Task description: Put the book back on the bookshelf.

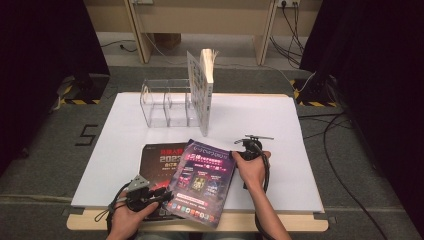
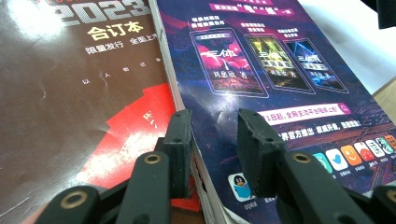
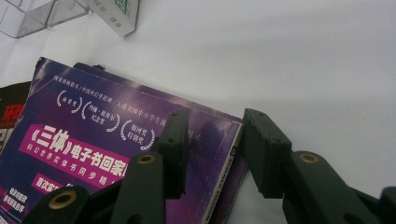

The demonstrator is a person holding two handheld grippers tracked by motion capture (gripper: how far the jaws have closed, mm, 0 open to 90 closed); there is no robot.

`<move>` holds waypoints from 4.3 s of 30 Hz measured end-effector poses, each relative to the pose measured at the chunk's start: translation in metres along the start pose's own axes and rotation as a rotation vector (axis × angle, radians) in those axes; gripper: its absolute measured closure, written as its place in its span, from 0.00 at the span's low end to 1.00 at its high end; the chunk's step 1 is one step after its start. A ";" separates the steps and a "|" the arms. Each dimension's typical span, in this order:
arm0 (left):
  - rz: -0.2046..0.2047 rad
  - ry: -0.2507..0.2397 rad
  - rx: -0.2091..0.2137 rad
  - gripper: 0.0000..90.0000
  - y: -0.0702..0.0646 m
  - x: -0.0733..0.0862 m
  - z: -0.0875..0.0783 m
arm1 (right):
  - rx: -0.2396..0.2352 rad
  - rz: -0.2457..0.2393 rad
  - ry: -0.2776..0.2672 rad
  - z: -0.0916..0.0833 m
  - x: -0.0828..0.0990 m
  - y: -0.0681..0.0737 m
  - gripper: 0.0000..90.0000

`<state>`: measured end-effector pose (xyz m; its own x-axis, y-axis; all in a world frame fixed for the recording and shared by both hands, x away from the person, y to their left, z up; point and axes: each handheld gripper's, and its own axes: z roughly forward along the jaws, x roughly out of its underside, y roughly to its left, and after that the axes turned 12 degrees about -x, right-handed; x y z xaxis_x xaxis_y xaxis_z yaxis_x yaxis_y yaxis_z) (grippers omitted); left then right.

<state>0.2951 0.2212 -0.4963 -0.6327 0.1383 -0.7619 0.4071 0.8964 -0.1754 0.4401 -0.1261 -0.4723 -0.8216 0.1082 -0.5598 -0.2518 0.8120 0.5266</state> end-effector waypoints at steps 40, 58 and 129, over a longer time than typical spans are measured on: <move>0.007 -0.002 -0.015 0.73 0.000 0.000 -0.002 | -0.132 0.092 0.028 -0.005 0.005 0.004 0.84; -0.063 -0.083 -0.029 0.62 0.013 0.001 -0.011 | -0.301 0.014 -0.090 -0.025 -0.013 0.041 0.93; -0.129 -0.177 -0.096 0.60 0.030 0.003 -0.016 | -0.296 -0.395 -0.495 -0.054 -0.088 0.175 0.93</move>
<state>0.2947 0.2549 -0.4942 -0.5468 -0.0479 -0.8359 0.2611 0.9389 -0.2245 0.4404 -0.0243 -0.2960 -0.3273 0.1428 -0.9341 -0.6707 0.6613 0.3360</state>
